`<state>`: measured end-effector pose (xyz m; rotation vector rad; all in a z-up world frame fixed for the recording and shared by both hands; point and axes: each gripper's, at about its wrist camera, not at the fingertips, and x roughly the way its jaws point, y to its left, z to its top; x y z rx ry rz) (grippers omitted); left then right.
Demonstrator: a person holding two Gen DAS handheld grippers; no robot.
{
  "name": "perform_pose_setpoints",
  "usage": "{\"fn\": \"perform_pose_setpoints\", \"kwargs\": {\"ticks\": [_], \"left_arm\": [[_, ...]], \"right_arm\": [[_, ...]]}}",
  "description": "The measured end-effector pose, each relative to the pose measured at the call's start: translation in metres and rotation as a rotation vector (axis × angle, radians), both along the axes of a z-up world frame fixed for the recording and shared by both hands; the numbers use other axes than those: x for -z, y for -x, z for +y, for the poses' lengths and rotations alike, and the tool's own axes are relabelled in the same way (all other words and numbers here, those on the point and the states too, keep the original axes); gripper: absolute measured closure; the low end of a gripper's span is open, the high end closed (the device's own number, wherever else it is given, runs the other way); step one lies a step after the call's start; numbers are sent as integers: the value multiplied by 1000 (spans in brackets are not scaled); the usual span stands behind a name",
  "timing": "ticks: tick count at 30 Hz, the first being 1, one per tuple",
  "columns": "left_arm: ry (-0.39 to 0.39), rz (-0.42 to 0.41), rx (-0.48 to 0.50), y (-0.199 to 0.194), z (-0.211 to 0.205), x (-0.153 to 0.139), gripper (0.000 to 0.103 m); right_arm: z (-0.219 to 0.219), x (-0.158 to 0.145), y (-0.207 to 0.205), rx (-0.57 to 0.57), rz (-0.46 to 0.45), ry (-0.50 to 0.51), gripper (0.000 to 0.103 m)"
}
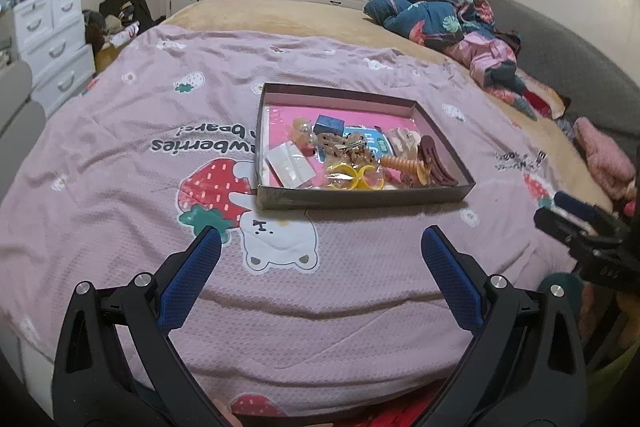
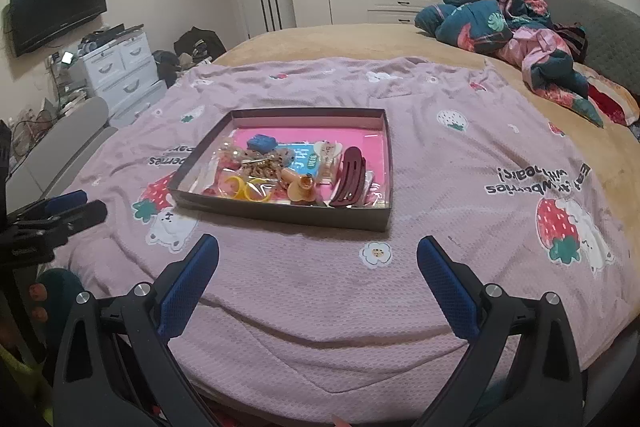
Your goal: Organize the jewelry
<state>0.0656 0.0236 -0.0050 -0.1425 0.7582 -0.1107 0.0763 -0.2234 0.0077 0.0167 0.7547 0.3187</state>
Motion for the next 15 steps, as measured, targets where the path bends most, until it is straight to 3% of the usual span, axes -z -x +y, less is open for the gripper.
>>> {"fn": "perform_pose_setpoints", "kwargs": {"ticks": [4,7,13,15], "left_arm": [[-37,14,-72,-15,13,4,9],[-46,70,-174,-41,45,16,9],[-134,131,-455,-101,145,41,9],[-152,128,-501,-116,168,47,9]], "right_arm": [[-11,3,-15,31,9,-7,4],[-33,10,-42,99,31,-30,4],[-122,47,-138,400,104,-5,4],[-148,62,-166,494,119,30,4]]}}
